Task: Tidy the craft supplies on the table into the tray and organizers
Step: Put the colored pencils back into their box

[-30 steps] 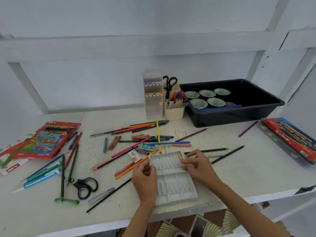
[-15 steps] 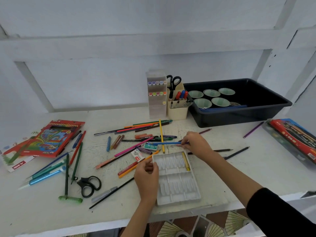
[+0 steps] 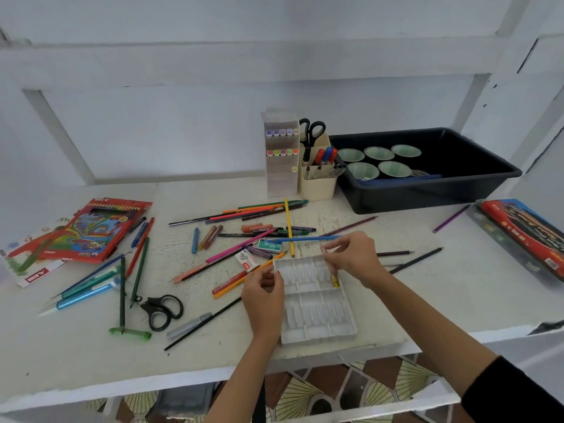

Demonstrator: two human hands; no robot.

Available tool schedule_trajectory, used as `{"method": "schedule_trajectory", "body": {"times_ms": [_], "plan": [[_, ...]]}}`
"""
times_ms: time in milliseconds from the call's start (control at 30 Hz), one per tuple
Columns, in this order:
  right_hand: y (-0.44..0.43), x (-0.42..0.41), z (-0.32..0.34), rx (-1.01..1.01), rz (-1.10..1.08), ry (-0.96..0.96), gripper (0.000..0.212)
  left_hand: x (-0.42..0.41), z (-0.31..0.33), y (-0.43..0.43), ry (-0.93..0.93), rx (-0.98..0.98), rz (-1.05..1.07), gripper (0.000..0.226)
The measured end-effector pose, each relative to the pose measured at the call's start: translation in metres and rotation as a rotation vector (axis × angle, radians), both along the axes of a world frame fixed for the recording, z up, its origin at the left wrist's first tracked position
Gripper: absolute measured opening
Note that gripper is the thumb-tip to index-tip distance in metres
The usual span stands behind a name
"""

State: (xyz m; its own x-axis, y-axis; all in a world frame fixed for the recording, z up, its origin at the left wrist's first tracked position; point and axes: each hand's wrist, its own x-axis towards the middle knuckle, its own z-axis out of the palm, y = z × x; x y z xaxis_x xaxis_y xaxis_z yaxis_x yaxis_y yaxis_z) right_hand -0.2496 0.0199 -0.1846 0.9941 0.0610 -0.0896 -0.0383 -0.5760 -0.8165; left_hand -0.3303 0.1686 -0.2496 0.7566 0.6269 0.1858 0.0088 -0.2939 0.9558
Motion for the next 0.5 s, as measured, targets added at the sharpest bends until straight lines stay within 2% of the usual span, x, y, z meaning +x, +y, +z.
{"method": "schedule_trajectory", "body": {"times_ms": [133, 400, 500], "plan": [[0.002, -0.017, -0.005, -0.003, -0.034, 0.067, 0.004, 0.001, 0.000, 0.000, 0.010, 0.011, -0.001, 0.018], [0.010, -0.028, -0.028, 0.005, -0.089, -0.077, 0.005, 0.002, -0.002, 0.001, 0.021, 0.005, 0.002, 0.017], [0.016, -0.036, -0.035, -0.046, -0.120, -0.212, 0.006, 0.002, -0.003, 0.001, 0.016, 0.002, -0.001, 0.016]]}}
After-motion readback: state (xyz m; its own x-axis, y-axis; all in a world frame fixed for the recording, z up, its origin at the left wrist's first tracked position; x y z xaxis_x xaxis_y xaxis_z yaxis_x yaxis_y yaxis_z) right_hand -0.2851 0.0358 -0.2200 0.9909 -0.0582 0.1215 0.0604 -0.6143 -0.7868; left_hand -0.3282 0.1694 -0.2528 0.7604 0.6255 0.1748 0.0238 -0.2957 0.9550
